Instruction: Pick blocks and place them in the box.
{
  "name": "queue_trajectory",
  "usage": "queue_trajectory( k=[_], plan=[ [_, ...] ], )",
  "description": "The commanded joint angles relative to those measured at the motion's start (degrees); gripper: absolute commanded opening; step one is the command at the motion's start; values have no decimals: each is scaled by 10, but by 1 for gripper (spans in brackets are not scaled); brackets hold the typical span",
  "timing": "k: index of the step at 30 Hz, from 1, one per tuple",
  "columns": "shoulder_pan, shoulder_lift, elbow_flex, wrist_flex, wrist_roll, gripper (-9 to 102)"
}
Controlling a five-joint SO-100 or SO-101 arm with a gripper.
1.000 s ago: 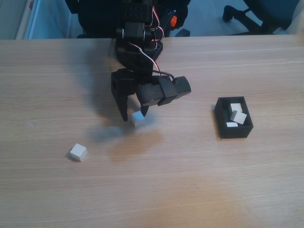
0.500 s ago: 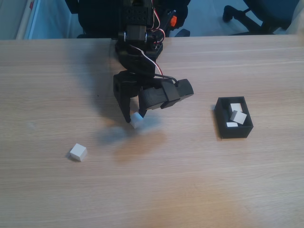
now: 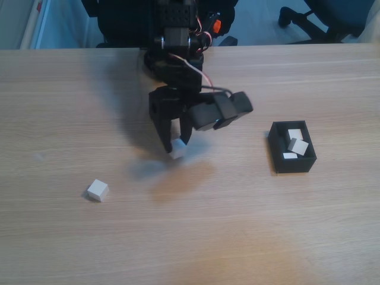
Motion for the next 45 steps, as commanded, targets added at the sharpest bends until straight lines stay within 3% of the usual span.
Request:
queue_trajectory(
  k=[1,7,16,32,39,45],
  plan=[
    [-55,49,-42,33,46,4],
    [-213,86,-121,122,195,3],
    [-374,14,-257,106,342,4],
    [-387,-57,-273,3,385,14],
    [-361,-38,-250,32,365,13],
    [-256,43,-159,87,361,11]
  ],
)
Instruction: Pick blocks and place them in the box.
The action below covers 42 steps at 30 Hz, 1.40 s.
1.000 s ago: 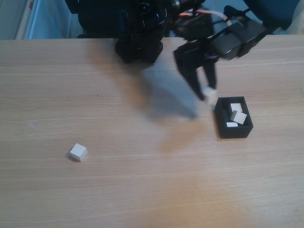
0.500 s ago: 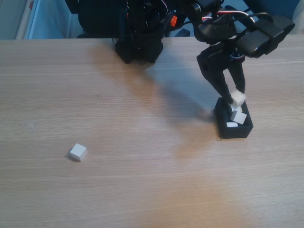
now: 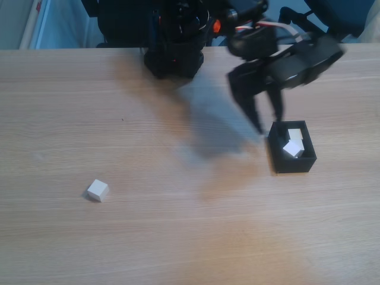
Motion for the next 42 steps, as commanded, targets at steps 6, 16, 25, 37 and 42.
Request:
queue_trajectory(
  k=[6,16,25,37,42],
  plan=[
    [185,118,99,14,-50,13],
    [381,48,77,-72,-6,18],
    [519,-85,-10,-102,-22,18],
    [565,-226,-135,-99,-39,19],
    [555,-265,-160,-112,-41,19]
  ],
)
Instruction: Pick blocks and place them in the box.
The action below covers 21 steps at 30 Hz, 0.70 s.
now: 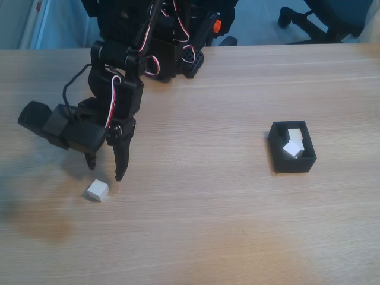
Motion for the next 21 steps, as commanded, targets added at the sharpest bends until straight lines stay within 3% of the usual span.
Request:
queue_trajectory(
  k=[1,21],
  plan=[
    [-7,-12,-39,-23,-8,19],
    [7,-119,-86,-90,-32,14]
  ],
)
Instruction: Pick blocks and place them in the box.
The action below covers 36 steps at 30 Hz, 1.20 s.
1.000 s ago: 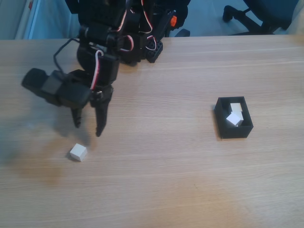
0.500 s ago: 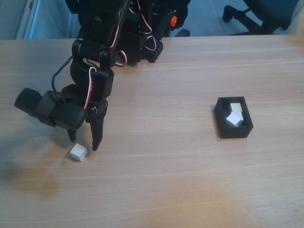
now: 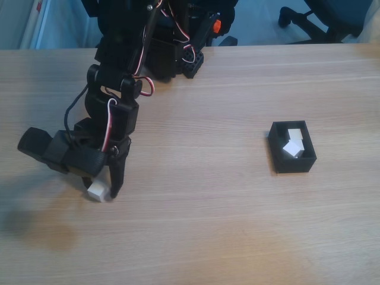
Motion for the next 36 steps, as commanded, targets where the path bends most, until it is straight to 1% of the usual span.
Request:
queue_trajectory(
  k=[1,3,6,12,18,22,28,32,36],
  plan=[
    [4,2,-34,-17,-4,12],
    [4,0,-35,-20,-5,5],
    [4,0,-35,-21,-7,0],
    [-4,32,-26,1,-18,0],
    [-52,118,-24,76,3,0],
    [-120,197,-23,172,34,0],
    [-261,298,-36,313,108,0],
    [-365,342,-55,369,161,0],
    [-462,353,-79,390,211,0]
  ],
)
